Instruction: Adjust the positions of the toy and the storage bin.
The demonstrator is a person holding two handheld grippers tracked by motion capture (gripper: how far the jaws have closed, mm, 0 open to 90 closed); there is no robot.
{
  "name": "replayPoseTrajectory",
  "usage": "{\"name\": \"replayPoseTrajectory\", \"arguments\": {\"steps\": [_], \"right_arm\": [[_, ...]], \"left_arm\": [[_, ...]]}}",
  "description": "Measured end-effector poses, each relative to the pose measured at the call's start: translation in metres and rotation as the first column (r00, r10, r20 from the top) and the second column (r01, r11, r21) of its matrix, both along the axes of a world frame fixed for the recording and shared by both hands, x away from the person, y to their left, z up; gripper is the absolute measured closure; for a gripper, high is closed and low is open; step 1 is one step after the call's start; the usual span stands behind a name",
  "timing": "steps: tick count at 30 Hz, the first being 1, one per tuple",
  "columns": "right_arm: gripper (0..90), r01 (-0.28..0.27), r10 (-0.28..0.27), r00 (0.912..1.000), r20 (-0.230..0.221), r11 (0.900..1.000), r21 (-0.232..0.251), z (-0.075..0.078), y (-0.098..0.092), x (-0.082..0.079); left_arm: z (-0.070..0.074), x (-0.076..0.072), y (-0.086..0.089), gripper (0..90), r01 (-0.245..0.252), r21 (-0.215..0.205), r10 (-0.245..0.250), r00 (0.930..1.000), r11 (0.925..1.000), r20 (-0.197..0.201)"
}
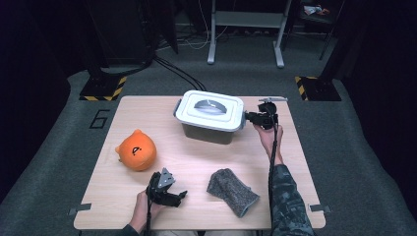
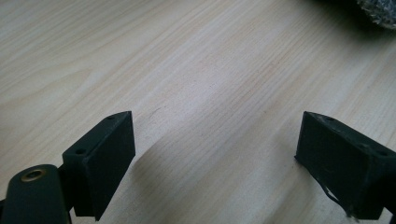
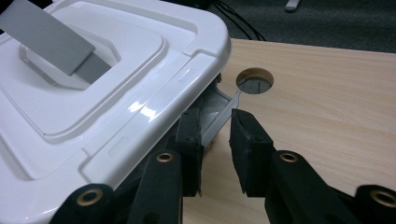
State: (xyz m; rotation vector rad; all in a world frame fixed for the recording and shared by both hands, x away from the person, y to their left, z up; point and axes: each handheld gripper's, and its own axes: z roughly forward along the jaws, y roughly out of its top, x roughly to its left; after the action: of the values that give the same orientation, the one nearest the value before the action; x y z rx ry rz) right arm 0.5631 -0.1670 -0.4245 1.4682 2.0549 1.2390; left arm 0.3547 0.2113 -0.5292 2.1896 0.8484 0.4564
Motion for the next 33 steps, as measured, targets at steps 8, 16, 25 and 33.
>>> {"name": "replayPoseTrajectory", "arguments": {"steps": [8, 16, 25, 33], "right_arm": [[70.2, -0.007, 0.007, 0.9999, -0.009, 1.000, 0.001, -0.002, 0.002, 0.004], [76.5, 0.011, -0.010, 0.9997, -0.023, 0.999, 0.030, -0.004, 0.005, 0.004], [77.1, 0.039, -0.038, 0.9987, -0.035, 0.999, 0.026, -0.001, 0.009, -0.005], [71.6, 0.045, -0.045, 0.9984, -0.033, 0.999, 0.000, -0.002, 0.009, 0.000]], "left_arm": [[0.000, 0.000, 0.000, 11.2, -0.001, 0.001, 0.001, 1.0000, 1.0000, 0.003], [0.000, 0.000, 0.000, 11.3, -0.002, 0.002, 0.002, 1.0000, 1.0000, 0.002], [0.000, 0.000, 0.000, 11.3, -0.010, 0.004, 0.010, 0.9999, 0.9999, 0.009], [0.000, 0.001, 0.000, 11.3, -0.003, 0.002, 0.003, 1.0000, 1.0000, -0.002]]}}
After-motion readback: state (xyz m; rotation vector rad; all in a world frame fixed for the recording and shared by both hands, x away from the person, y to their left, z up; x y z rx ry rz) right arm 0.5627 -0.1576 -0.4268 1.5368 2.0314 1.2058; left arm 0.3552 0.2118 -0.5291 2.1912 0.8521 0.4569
